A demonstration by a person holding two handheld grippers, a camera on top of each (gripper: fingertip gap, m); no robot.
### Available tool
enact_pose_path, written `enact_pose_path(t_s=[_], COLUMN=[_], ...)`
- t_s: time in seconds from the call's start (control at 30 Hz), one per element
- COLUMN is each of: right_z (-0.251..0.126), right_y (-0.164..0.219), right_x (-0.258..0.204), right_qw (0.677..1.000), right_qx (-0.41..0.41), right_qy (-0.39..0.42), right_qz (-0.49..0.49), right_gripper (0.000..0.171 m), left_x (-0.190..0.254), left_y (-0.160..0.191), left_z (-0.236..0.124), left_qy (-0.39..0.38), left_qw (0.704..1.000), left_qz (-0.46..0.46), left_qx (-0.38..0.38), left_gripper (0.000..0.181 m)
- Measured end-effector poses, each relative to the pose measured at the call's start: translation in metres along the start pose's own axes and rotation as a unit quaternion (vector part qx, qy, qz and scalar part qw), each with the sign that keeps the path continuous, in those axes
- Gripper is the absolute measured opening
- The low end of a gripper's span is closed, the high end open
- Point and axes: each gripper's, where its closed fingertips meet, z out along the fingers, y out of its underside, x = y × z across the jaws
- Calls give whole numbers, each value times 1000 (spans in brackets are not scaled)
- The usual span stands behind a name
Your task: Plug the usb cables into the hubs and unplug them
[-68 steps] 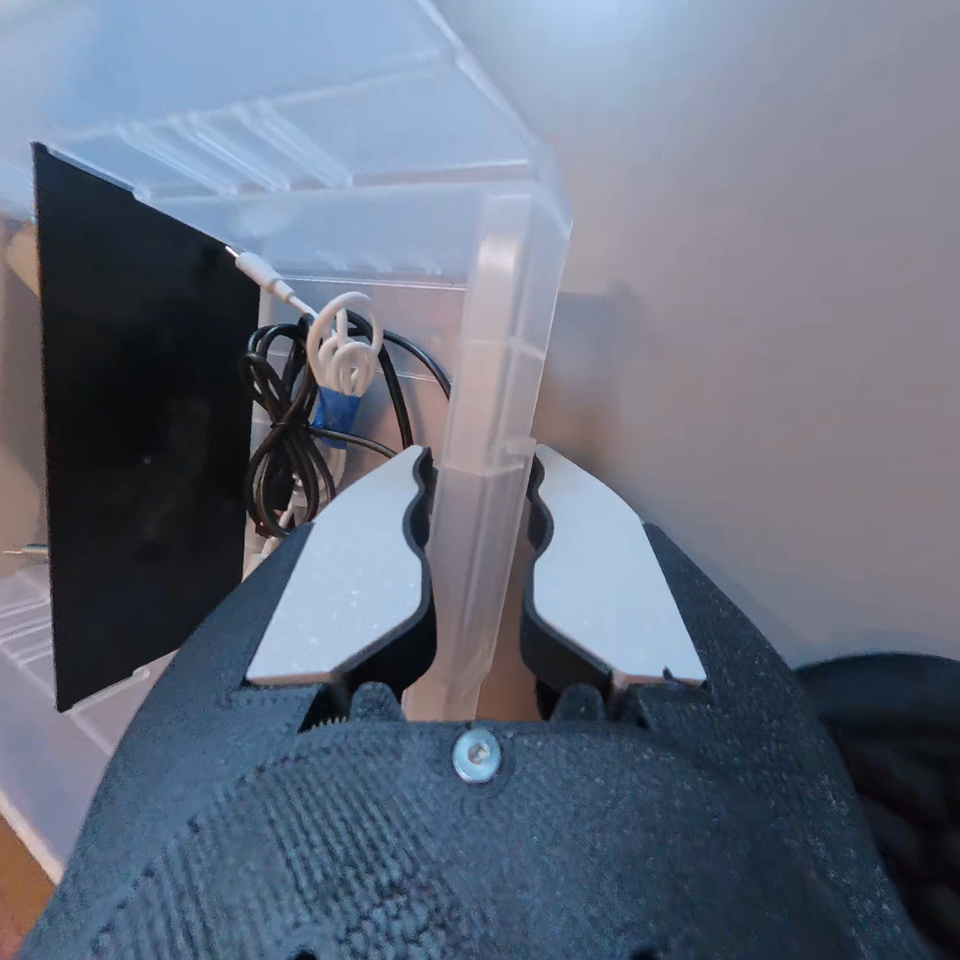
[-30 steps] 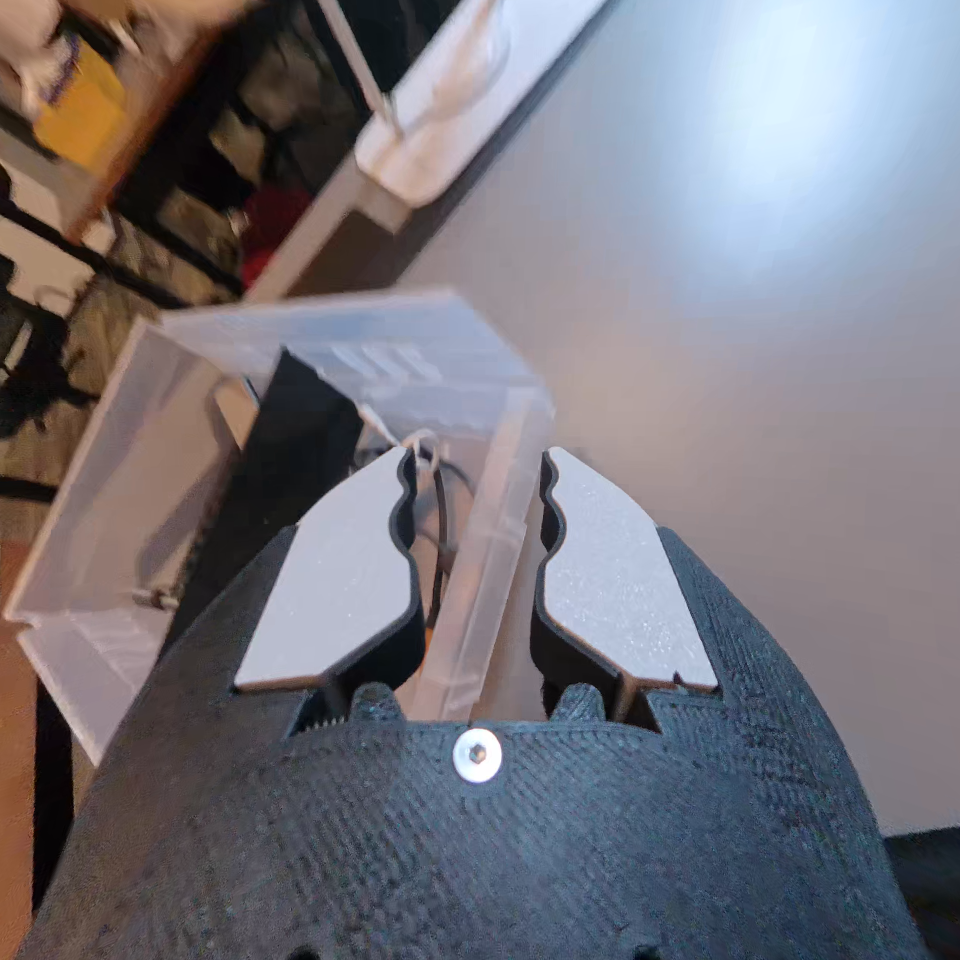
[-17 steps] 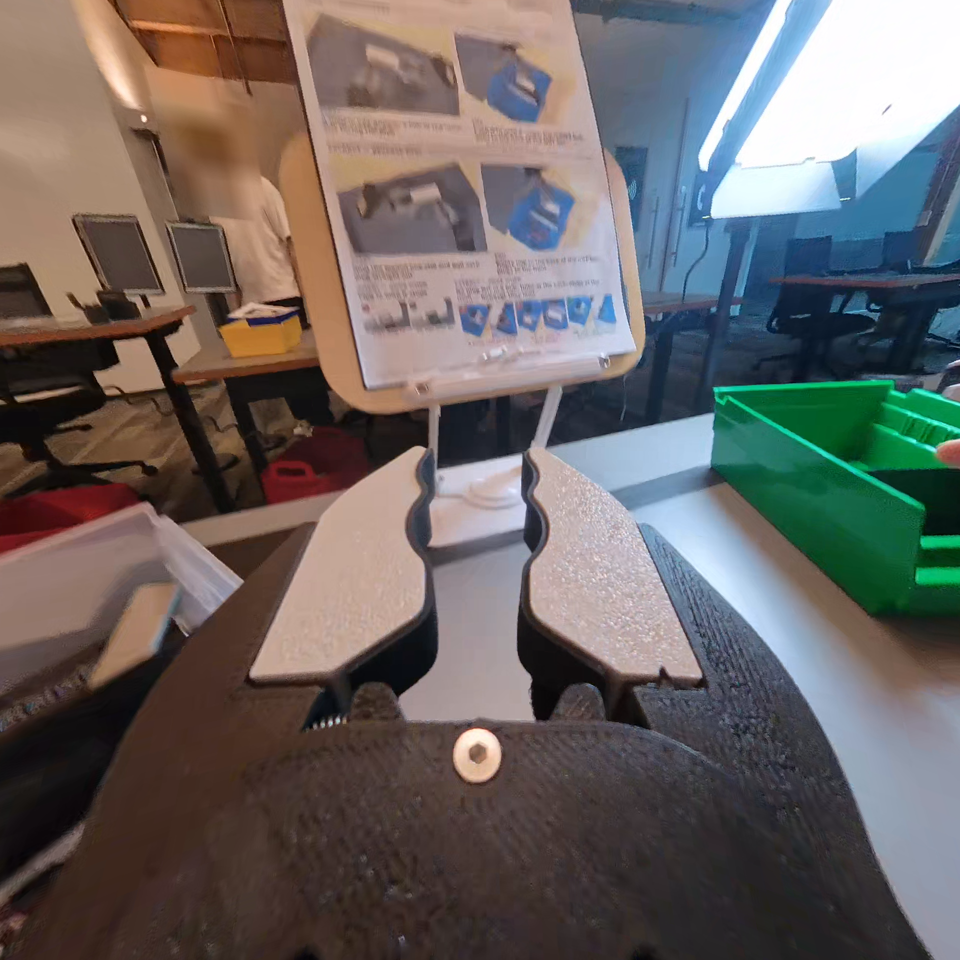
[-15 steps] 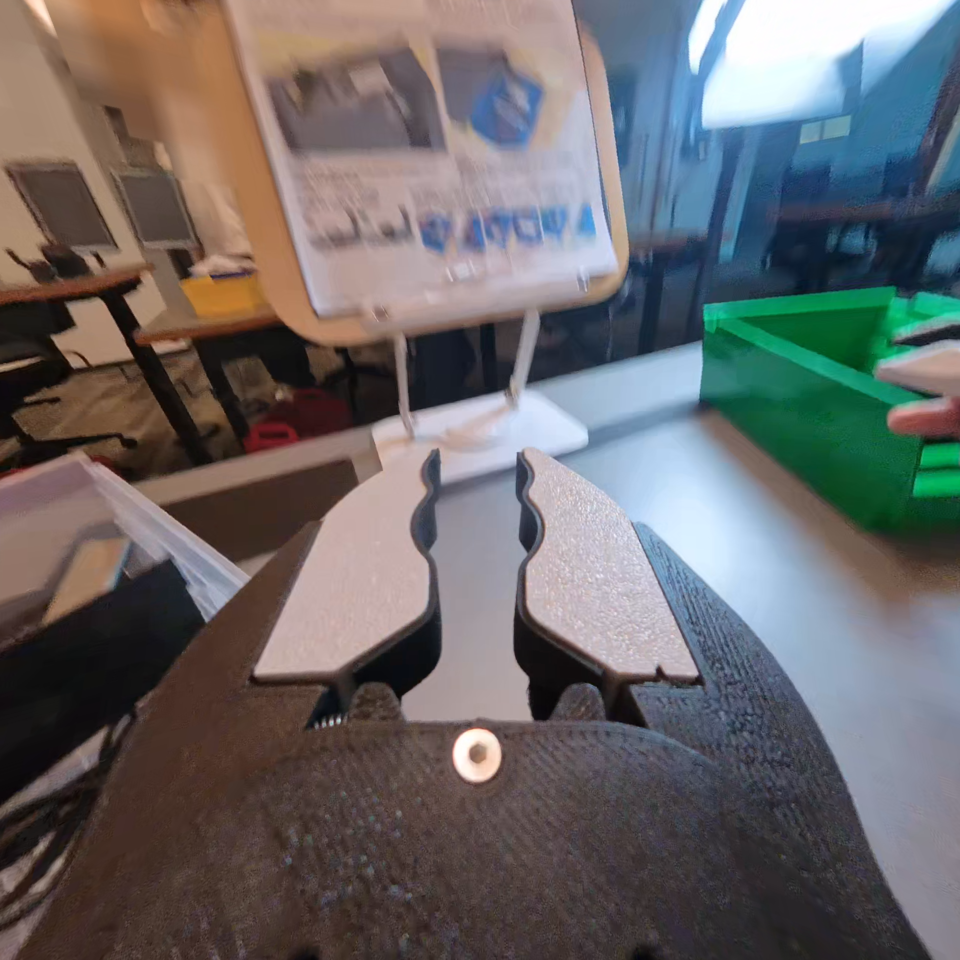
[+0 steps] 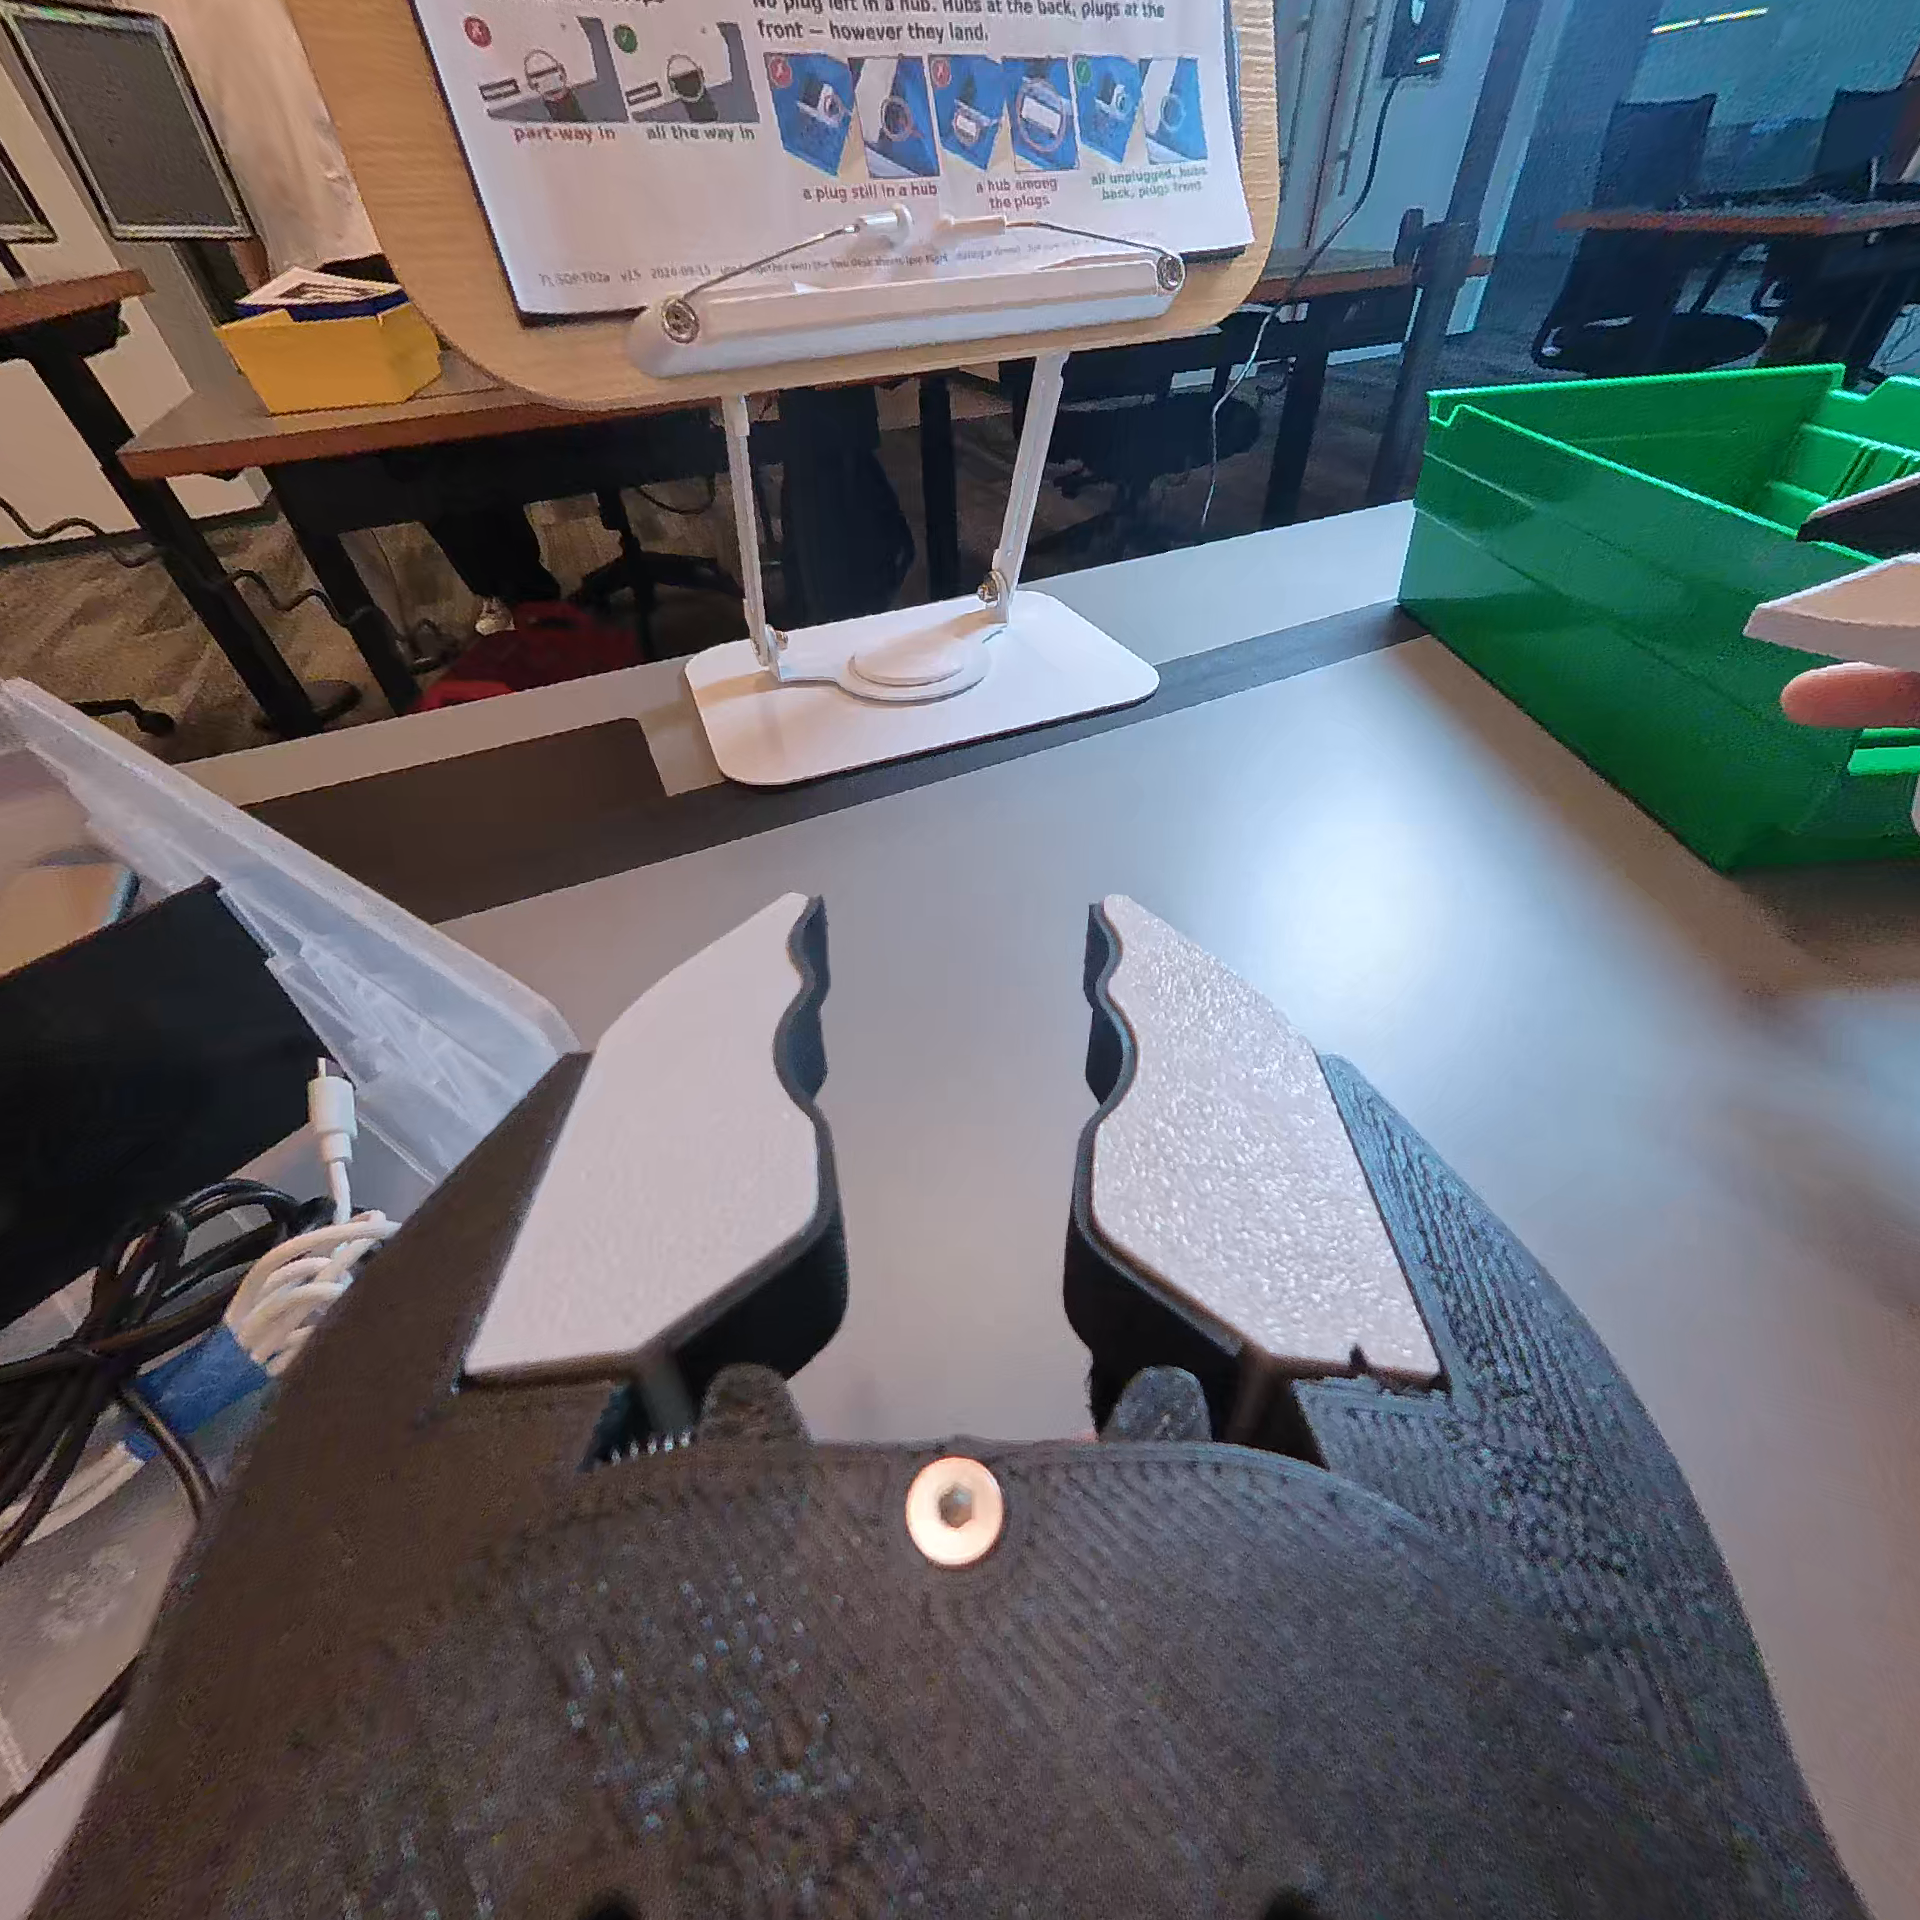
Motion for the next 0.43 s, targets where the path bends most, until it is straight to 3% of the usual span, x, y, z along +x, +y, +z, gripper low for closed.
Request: enact_pose_path(t_s=[0.27, 0.43], right_z=[-14, -22], right_y=[-34, -46], right_x=[3, 13], right_qw=[995, 992], right_qx=[95, 123], right_qy=[-27, -30], right_qz=[18, 17], right_gripper=[55, 55], left_x=[-10, -22], left_y=[-38, -42], left_z=[-19, -24], left_qy=[-1, -8], left_qw=[994, 993], left_qz=[-12, -32], left_qx=[106, 116], left_gripper=[59, 60])
